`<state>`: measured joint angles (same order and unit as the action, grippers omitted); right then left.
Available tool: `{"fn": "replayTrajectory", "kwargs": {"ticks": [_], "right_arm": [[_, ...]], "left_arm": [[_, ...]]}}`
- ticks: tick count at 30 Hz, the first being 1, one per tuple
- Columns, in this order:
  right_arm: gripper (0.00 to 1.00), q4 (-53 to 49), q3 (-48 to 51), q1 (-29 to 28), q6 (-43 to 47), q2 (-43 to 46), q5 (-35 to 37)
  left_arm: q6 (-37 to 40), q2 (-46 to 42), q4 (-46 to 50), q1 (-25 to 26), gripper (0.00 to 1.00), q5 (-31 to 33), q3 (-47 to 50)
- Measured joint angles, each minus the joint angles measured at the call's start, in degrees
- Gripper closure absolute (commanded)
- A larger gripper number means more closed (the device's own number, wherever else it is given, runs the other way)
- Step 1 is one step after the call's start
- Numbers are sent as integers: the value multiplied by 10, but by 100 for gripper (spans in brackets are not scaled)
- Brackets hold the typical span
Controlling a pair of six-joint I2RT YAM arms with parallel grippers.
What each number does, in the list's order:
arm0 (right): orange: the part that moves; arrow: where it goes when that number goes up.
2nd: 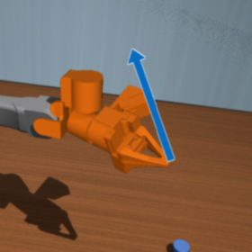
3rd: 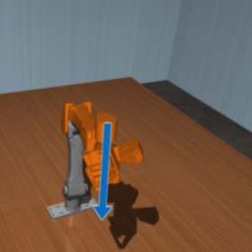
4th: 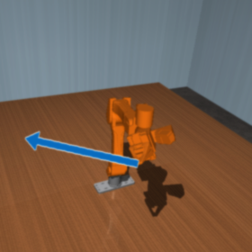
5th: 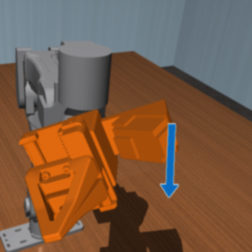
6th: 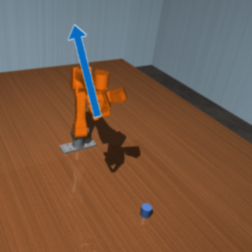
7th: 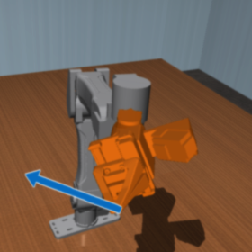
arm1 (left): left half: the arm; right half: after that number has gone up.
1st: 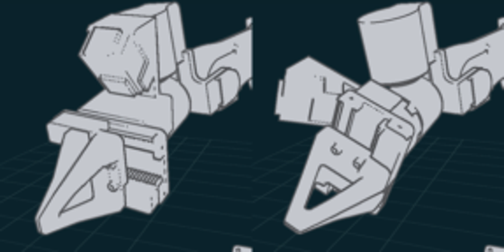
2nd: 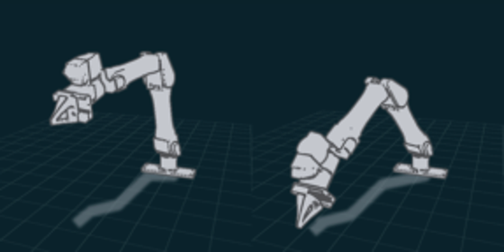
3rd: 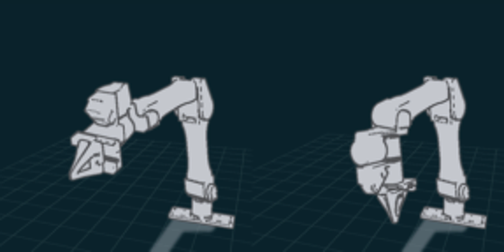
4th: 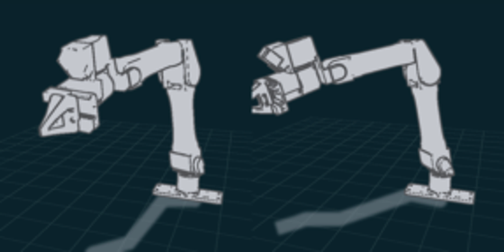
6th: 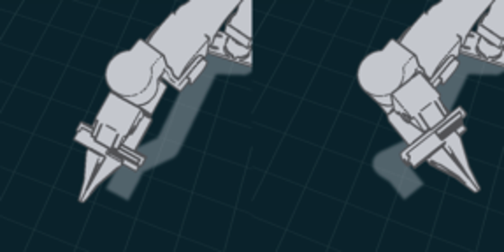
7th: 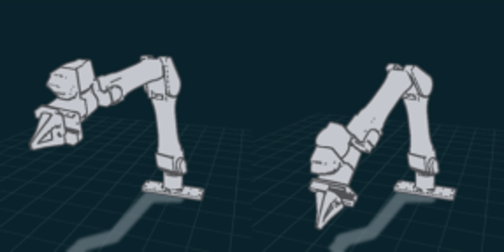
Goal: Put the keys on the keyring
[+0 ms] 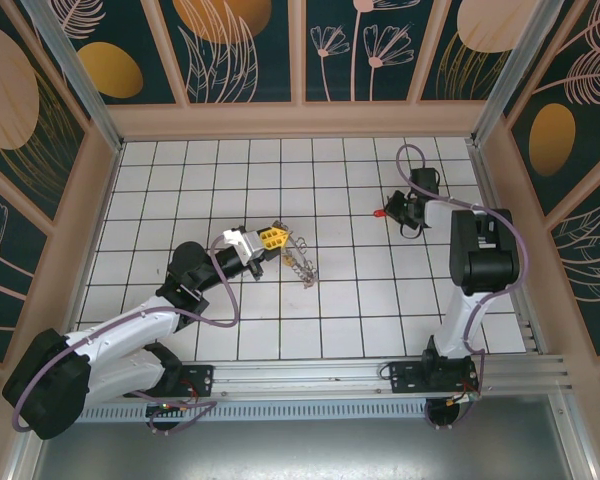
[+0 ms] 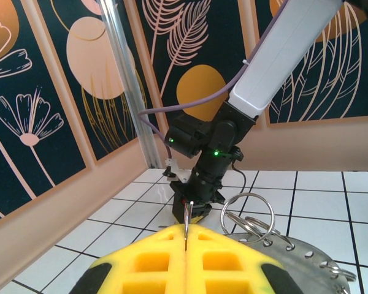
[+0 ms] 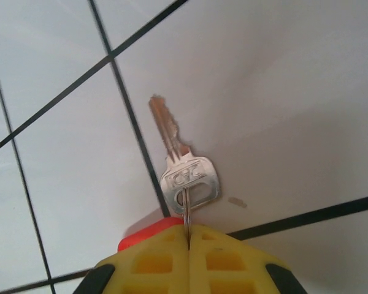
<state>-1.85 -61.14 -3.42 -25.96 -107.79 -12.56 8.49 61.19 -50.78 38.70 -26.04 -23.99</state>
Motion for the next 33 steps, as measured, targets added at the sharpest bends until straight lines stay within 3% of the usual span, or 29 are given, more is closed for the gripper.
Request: {"fn": "replayTrajectory", "kwargs": {"ticks": [7,12,15,21,33], "right_arm": [[100,-14,23,-42,129,119,-8],[100,-32,24,-129,273,221,-14],[100,-50,25,-172,367,269,-47],[100,-101,40,-196,505,336,-146],[100,-162,20,-276,565,366,-231]], "left_arm": [[14,-10,3,0,100,0,0],[50,-17,38,0,100,-5,0],[66,-16,68,0,100,-9,-8],[70,3,84,0,100,-18,-36],[76,22,134,0,100,-18,-61]]}}
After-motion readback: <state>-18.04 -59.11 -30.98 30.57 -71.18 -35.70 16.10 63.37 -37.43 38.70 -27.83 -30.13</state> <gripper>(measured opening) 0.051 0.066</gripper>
